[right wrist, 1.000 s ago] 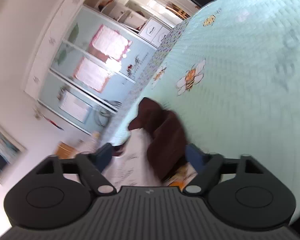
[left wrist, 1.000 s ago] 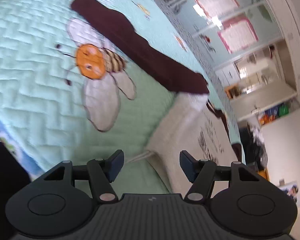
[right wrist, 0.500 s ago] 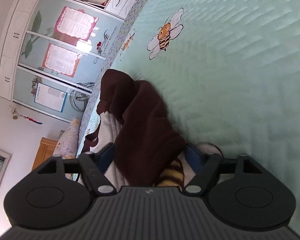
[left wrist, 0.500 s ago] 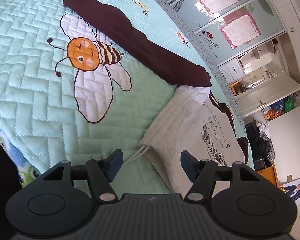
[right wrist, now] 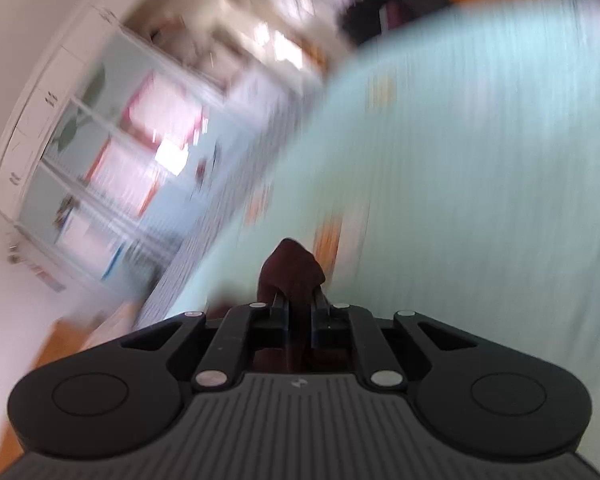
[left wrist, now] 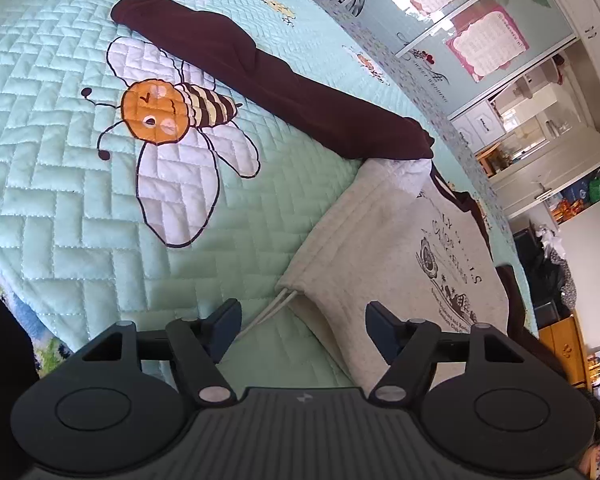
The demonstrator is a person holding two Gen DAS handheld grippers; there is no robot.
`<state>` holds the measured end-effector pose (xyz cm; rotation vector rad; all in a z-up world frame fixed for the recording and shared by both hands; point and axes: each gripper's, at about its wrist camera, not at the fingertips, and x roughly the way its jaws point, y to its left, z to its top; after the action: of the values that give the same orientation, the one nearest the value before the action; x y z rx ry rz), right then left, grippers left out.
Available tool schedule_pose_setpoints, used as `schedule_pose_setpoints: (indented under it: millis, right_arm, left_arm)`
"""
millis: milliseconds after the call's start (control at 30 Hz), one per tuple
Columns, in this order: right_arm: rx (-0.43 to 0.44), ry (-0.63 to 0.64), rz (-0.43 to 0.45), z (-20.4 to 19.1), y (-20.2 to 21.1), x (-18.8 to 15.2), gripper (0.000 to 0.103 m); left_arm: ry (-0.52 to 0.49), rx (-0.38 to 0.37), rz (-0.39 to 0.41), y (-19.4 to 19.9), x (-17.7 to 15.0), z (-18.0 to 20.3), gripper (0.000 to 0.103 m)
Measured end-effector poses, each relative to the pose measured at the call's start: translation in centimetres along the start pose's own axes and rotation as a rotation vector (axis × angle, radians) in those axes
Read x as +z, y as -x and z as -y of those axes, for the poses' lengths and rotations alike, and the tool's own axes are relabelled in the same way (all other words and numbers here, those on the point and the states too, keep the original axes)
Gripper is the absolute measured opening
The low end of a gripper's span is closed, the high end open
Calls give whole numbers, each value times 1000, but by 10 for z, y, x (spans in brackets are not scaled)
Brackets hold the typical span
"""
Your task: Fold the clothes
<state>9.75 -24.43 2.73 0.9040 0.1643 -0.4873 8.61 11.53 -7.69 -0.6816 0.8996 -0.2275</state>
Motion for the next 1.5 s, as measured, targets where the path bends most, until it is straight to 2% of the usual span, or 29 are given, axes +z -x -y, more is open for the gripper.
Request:
schedule_pose_setpoints:
  millis: [33, 100, 133, 167, 300, 367, 433, 533, 600, 667, 700, 733, 800, 867, 900, 933, 1000, 1067, 1133, 1233, 1367, 1500]
  right_arm:
    - [-16, 24, 41, 4, 1, 27, 13]
    - [-51, -36, 39, 25, 2, 58, 22]
    - [-74, -76, 31, 37, 3, 70, 35]
    - [-94, -97, 34, 46, 7, 76, 41]
    - [-122, -45, 110, 49, 33, 36, 48]
    - [-71, 0, 110, 38, 34, 7, 49]
    - [15, 39, 61, 20, 17, -11, 52]
    - [184, 109, -76, -23, -29, -23, 66]
    - [260, 208, -159, -57, -62, -29, 76]
    - [252, 298, -217, -79, -94, -32, 80]
    - [223, 291, -239, -80, -109, -32, 80]
    - [193, 243, -263, -76, -120, -33, 79]
    - [163, 17, -311, -52, -128, -39, 80]
    - [226, -206, -329, -18, -118, -58, 79]
    - [213, -276, -326, -3, -111, -70, 79]
    - [179, -312, -311, 8, -102, -80, 80]
    - [131, -361, -249, 25, -83, -93, 71]
    - [110, -412, -142, 41, -65, -91, 69]
    - [50, -449, -20, 55, -51, -78, 71]
    - [-48, -475, 97, 86, -36, -49, 74]
    - [6, -631, 87, 131, -43, -32, 70]
    - [-25, -607, 87, 124, -64, -23, 72]
  left_arm:
    - [-4, 5, 0, -1, 0, 2, 73]
    - [-10, 12, 2, -2, -1, 5, 75]
    - [-10, 11, 3, -3, -2, 6, 76]
    - [-9, 11, 3, -4, -3, 7, 76]
    - [-10, 14, 1, -6, -2, 10, 77]
    - [-14, 18, 5, -5, 1, 12, 77]
    - [-23, 25, 17, -2, 5, 14, 77]
    - [-46, 57, 68, 2, 9, 15, 77]
    - [-65, 88, 112, 5, 11, 14, 78]
    - [-112, 170, 145, 3, 7, 13, 79]
    - [-134, 183, 152, 1, 3, 13, 79]
    - [-156, 196, 159, 0, -1, 13, 79]
    - [-202, 222, 171, -4, -8, 14, 81]
    - [-280, 250, 172, -10, -14, 23, 88]
    - [-318, 263, 172, -13, -17, 27, 89]
    - [-352, 278, 170, -17, -20, 30, 92]
    - [-407, 305, 169, -24, -23, 36, 96]
    - [-410, 306, 169, -26, -21, 37, 98]
    - [-400, 303, 172, -26, -21, 36, 98]
    - [-401, 300, 183, -26, -23, 36, 99]
    - [-441, 335, 206, -34, -30, 40, 102]
    - [-456, 371, 214, -39, -32, 45, 102]
